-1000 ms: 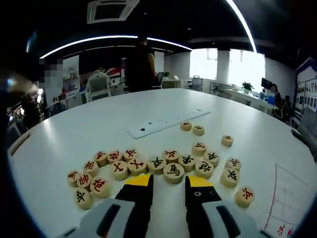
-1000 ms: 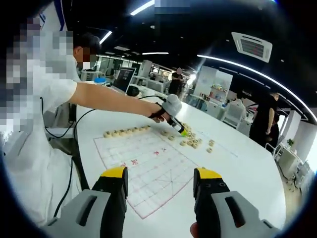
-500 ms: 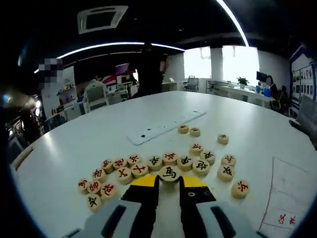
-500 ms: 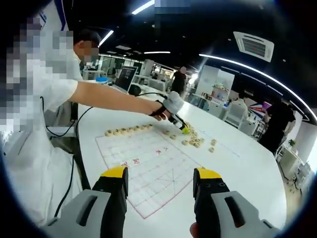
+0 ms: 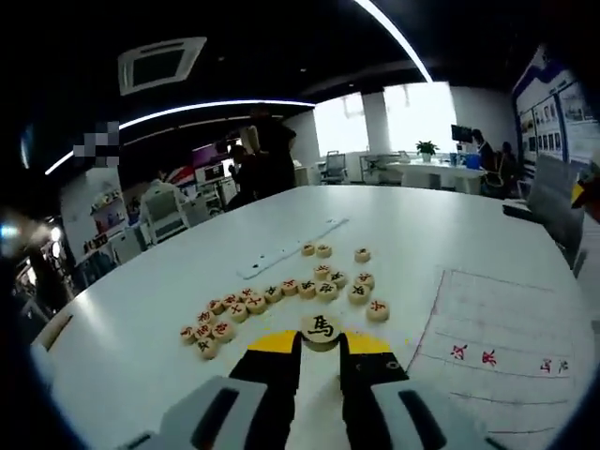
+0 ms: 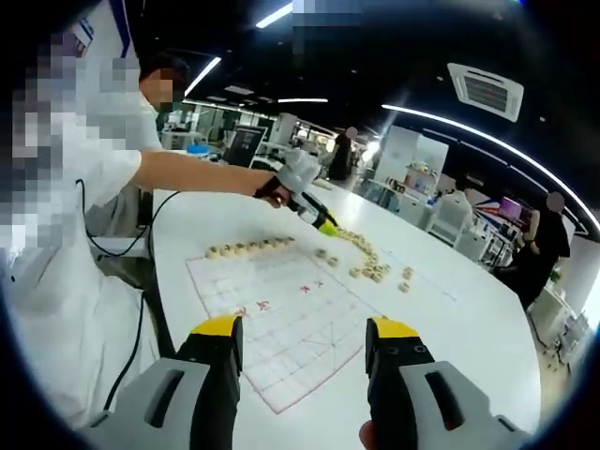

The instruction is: Pick up the chess pieces one by one and place each piece onto its starting position on the chessboard, setting the pieces on their correct points until all the chess pieces are arranged in the starting layout

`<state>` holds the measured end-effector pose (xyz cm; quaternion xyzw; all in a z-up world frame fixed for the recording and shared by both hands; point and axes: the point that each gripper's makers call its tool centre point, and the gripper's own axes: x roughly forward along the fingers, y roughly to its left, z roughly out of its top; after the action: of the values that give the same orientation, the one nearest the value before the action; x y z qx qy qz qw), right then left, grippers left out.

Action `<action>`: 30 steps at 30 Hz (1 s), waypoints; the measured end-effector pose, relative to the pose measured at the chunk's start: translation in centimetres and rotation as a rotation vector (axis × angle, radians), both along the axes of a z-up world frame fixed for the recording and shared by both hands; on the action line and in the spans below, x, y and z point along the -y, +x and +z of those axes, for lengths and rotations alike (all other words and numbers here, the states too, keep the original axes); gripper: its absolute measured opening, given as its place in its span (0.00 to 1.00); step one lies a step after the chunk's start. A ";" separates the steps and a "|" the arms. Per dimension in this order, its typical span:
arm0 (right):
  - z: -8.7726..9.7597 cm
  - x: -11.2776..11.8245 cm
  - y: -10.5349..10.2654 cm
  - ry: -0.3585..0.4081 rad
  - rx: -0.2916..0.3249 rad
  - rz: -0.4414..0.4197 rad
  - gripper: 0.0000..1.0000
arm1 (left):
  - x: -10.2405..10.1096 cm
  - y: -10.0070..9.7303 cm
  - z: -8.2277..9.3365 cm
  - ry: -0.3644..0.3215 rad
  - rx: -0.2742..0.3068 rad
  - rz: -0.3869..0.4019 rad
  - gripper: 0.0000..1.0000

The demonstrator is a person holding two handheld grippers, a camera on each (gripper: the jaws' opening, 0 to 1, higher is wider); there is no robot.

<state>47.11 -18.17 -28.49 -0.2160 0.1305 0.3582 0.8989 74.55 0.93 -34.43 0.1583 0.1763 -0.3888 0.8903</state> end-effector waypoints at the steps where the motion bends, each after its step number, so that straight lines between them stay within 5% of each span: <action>1: 0.1 -0.1 -0.1 0.003 0.002 0.005 0.53 | -0.2 -0.7 0.2 0.003 0.004 -0.005 0.19; 13: 0.2 -0.7 -0.6 -0.003 0.004 0.035 0.53 | -2.6 -11.0 1.9 -0.119 -0.060 -0.095 0.19; 26: 0.2 -1.0 -0.8 -0.008 0.004 0.043 0.53 | -4.4 -21.1 1.0 -0.137 -0.096 -0.245 0.19; 30: 0.2 -1.2 -1.0 -0.015 0.006 0.054 0.53 | -5.2 -24.1 -0.7 -0.108 -0.151 -0.312 0.19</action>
<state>46.09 -16.94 -28.26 -0.2273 0.1248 0.3809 0.8875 50.41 6.09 -35.09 0.1060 0.1950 -0.5420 0.8105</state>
